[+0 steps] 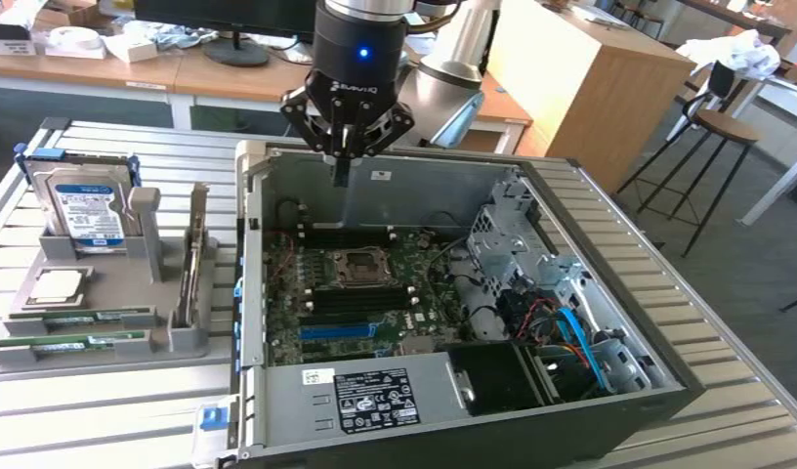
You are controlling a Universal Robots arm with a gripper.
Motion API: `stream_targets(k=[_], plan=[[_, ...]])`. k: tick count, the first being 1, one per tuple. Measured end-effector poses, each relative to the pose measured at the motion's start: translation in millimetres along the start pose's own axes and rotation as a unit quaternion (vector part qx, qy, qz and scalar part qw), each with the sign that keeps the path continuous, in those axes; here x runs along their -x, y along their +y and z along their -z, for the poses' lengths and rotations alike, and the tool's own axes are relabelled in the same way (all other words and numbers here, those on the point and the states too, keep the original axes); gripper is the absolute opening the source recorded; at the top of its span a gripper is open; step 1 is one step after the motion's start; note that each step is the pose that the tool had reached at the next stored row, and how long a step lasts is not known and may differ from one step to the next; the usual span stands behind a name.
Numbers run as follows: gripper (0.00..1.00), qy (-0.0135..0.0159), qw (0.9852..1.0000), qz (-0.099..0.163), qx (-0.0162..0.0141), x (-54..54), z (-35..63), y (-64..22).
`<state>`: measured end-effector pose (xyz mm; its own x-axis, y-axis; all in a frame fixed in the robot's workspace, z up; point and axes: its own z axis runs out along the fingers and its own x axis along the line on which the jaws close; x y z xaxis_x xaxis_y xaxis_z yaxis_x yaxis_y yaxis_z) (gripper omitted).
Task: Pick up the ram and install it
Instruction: 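Reach for the ram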
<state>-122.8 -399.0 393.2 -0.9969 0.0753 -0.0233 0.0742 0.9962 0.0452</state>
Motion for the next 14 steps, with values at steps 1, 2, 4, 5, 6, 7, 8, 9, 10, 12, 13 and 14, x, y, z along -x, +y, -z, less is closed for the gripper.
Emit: stream_targets(k=[1, 2, 4, 5, 6, 7, 8, 9, 10, 12, 13, 14], plan=[[0.10, 0.0000, 1.0000, 0.000, 0.0000, -0.3, 0.0, -0.1], [0.10, 0.0000, 1.0000, 0.000, 0.0000, -0.7, 0.1, -0.2], [0.10, 0.0000, 1.0000, 0.000, 0.0000, -1.6, 0.0, -0.4], [0.10, 0.0000, 1.0000, 0.000, 0.0000, -2.5, 0.0, -0.6], [0.10, 0.0000, 1.0000, 0.000, -0.0001, -3.6, 0.0, -0.8], [0.10, 0.0000, 1.0000, 0.000, -0.0001, -4.6, 0.0, -1.0], [0.10, 0.0000, 1.0000, 0.000, 0.0000, -5.7, 0.0, -1.2], [0.10, 0.0000, 1.0000, 0.000, 0.0000, -6.9, 0.0, -1.4], [0.10, 0.0000, 1.0000, 0.000, 0.0000, -8.1, 0.0, -1.6], [0.10, 0.0000, 1.0000, 0.000, 0.0000, -11.0, 0.0, -2.2], [0.10, 0.0000, 1.0000, 0.000, 0.0000, -12.5, 0.0, -2.4], [0.10, 0.0000, 1.0000, 0.000, -0.0001, -14.2, 0.0, -2.6]])
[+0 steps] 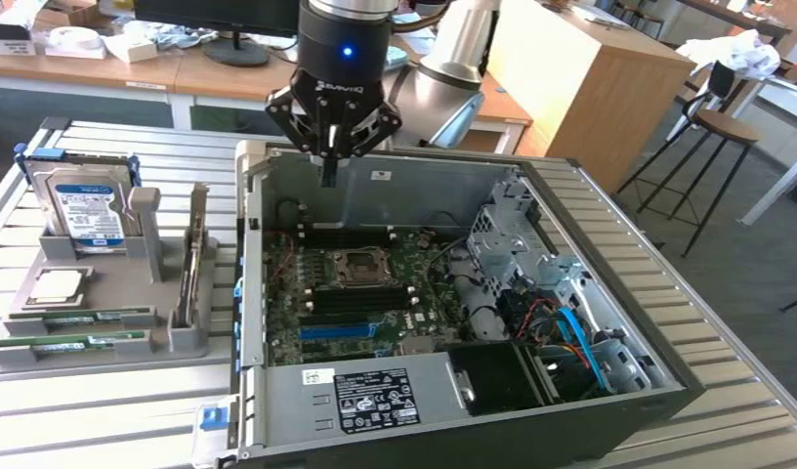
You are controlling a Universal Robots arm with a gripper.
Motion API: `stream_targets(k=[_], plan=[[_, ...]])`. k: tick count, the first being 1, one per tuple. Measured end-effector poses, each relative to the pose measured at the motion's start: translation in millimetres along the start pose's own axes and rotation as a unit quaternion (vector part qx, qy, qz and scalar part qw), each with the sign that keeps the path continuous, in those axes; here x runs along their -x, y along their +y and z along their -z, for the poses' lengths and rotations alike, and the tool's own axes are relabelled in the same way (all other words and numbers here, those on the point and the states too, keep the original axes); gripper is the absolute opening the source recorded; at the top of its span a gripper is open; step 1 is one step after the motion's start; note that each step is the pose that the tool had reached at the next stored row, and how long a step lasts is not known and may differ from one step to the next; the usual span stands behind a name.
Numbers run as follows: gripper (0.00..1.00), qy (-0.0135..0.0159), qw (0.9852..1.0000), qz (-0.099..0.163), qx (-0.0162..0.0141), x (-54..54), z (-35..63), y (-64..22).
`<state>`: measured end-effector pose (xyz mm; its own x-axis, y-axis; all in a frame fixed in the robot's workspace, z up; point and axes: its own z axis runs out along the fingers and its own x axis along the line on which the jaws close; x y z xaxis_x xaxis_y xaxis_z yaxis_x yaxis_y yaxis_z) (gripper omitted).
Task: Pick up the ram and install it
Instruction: 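Reach for the ram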
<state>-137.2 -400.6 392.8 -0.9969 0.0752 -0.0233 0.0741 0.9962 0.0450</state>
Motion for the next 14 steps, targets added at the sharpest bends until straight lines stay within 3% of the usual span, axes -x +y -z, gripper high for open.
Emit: stream_targets(k=[14], plan=[[0.10, 0.0000, 1.0000, 0.000, 0.0000, -39.7, -0.9, -3.1]])
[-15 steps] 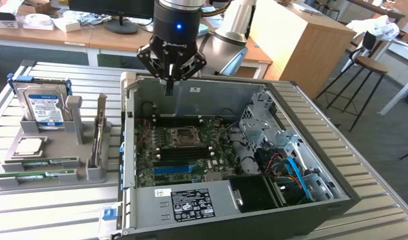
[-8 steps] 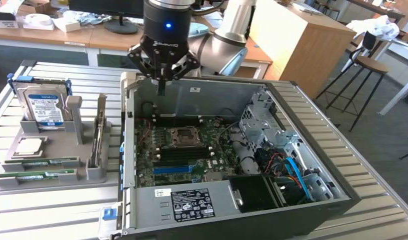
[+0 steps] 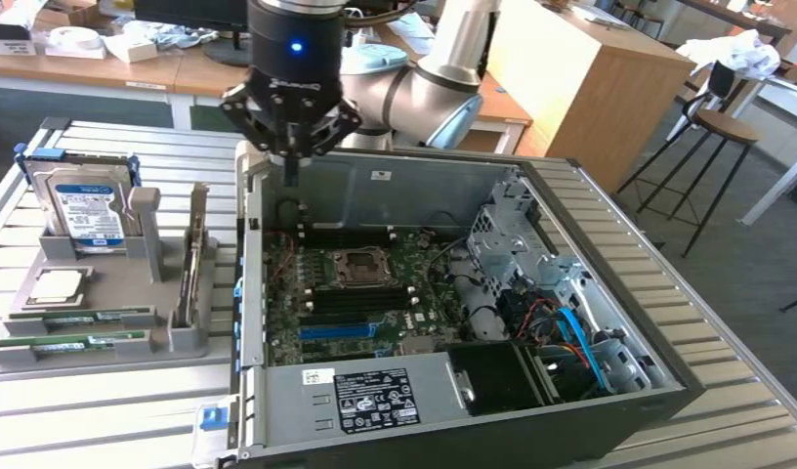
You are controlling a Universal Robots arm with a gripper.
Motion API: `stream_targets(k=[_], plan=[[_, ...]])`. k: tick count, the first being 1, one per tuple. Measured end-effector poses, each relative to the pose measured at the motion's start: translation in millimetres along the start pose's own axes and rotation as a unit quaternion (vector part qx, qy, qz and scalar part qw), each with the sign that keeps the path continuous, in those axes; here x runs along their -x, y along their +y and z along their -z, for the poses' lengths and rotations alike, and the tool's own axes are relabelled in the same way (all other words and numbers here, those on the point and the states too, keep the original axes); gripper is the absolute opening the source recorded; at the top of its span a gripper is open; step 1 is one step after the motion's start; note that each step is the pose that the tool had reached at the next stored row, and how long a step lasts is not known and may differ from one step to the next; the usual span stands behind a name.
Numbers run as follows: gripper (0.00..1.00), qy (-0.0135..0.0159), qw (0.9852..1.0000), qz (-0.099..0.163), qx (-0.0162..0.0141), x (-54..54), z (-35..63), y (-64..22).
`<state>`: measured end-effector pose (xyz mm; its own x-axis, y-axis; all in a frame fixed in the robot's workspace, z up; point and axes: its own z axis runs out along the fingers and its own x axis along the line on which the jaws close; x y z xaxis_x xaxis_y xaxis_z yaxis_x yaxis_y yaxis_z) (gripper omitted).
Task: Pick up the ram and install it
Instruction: 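Reach for the ram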
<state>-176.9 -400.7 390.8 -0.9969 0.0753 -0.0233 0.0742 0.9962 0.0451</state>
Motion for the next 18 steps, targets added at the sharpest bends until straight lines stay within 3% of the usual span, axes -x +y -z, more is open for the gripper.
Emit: stream_targets(k=[18], plan=[[0.10, 0.0000, 1.0000, 0.000, 0.0000, -52.6, -1.1, -4.0]])
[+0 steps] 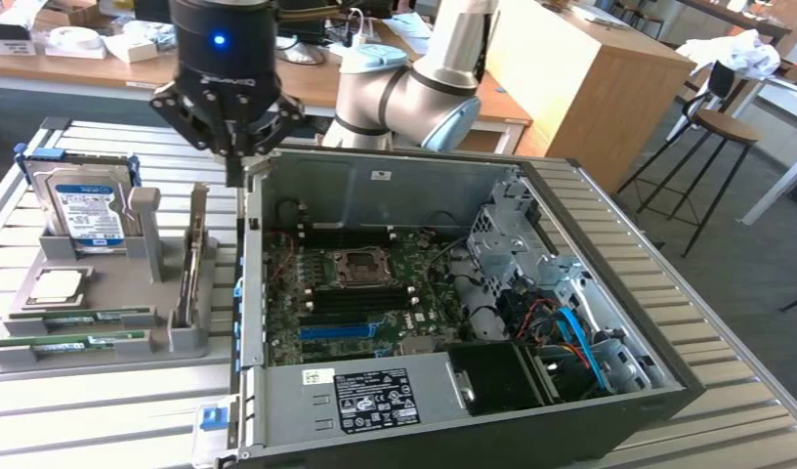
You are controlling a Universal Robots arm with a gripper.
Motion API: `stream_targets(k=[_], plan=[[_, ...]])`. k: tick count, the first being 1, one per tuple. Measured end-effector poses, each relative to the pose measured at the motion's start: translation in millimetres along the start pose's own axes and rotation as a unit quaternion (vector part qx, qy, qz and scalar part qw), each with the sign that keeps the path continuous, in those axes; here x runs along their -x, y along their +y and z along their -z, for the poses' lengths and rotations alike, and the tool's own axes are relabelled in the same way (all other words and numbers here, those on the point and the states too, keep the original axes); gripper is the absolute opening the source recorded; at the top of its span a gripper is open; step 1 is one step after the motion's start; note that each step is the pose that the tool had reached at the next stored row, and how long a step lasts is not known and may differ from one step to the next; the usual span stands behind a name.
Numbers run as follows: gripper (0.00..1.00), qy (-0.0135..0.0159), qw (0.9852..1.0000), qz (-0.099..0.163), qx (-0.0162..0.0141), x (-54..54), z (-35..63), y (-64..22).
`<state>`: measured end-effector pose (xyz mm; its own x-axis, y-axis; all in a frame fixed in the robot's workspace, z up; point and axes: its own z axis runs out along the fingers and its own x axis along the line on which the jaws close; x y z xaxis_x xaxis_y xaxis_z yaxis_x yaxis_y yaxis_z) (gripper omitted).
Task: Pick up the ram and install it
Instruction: 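Reach for the ram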
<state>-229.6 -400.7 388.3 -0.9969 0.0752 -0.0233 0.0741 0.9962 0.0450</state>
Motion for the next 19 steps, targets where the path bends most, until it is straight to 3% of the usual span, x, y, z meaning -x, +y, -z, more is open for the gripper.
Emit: stream_targets(k=[19], plan=[[0.10, -0.0001, 1.0000, 0.000, 0.0000, -50.2, -1.3, -3.8]])
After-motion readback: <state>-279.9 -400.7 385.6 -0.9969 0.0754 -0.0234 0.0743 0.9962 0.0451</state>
